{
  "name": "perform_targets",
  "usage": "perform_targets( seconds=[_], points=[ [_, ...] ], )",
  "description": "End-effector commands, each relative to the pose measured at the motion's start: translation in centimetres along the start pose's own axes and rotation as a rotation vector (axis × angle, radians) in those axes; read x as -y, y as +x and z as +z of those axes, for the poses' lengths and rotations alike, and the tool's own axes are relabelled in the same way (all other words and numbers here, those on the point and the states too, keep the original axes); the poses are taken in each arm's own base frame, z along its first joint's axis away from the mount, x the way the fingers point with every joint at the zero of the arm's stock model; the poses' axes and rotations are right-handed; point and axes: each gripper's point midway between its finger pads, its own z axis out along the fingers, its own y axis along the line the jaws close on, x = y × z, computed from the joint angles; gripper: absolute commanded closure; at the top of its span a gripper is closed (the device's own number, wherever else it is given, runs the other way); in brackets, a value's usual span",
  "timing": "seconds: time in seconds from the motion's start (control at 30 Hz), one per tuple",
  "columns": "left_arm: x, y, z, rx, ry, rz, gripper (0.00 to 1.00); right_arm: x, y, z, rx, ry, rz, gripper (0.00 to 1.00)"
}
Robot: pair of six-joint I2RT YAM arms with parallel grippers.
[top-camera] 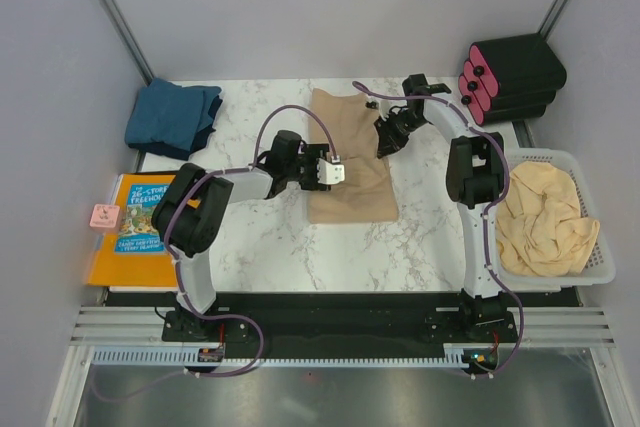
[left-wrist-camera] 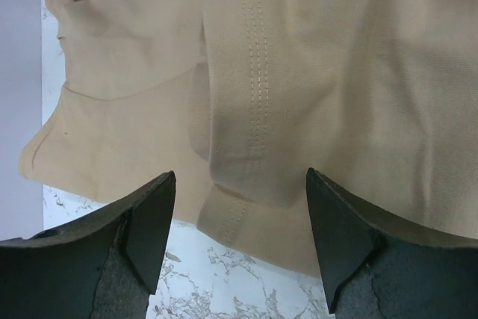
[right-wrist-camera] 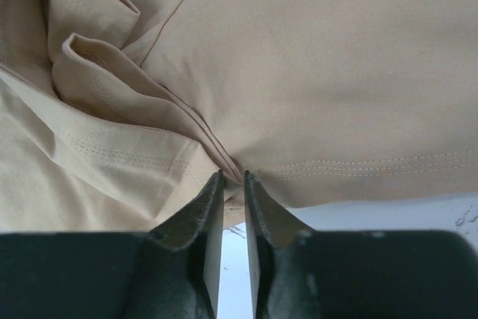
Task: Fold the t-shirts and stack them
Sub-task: Fold the folded rectangular tshirt in 1/3 of the way
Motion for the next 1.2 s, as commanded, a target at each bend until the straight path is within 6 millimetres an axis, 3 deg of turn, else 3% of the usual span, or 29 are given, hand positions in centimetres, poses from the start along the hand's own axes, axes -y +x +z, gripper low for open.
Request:
perform_targets(
  seconds=[0.0, 0.3, 0.43, 0.5, 0.53, 0.57, 0.67, 0.8, 1.17],
  points=[
    [-1.6, -0.1, 0.6, 0.002, -0.03, 0.047, 0.22, -0.1, -1.7, -1.1, 0.042, 0.011, -0.049, 0.81],
    [-1.9, 0.5, 1.5, -0.038, -0.04, 0.07, 0.22, 0.6, -2.5, -2.7, 0.053, 0.07, -0.08, 0.93],
    [-2.0, 0.5, 1.5, -0.041, -0.043, 0.072, 0.22, 0.6, -2.8, -3.4, 0.062, 0.084, -0.085, 0.94],
    [-2.0, 0.6, 1.5, -0.041, -0.043, 0.072, 0.22, 0.4, -2.9, -3.4, 0.063, 0.079, -0.084, 0.89],
    [-2.0, 0.6, 1.5, -0.041, -0.043, 0.07, 0.22, 0.2, -2.9, -3.5, 0.065, 0.073, -0.078, 0.84],
    [-2.0, 0.5, 1.5, -0.042, -0.045, 0.071, 0.22, 0.1, -2.8, -3.5, 0.065, 0.067, -0.075, 0.71],
    [-2.0, 0.5, 1.5, -0.042, -0.044, 0.07, 0.22, -0.5, -2.8, -3.5, 0.071, 0.046, -0.069, 0.6],
    [-1.9, 0.5, 1.5, -0.043, -0.046, 0.068, 0.22, -1.2, -2.8, -3.4, 0.078, 0.019, -0.063, 0.58],
    [-2.1, 0.3, 1.7, -0.038, -0.057, 0.07, 0.22, -3.5, -0.6, -0.9, 0.027, -0.078, -0.042, 0.58]
  ],
)
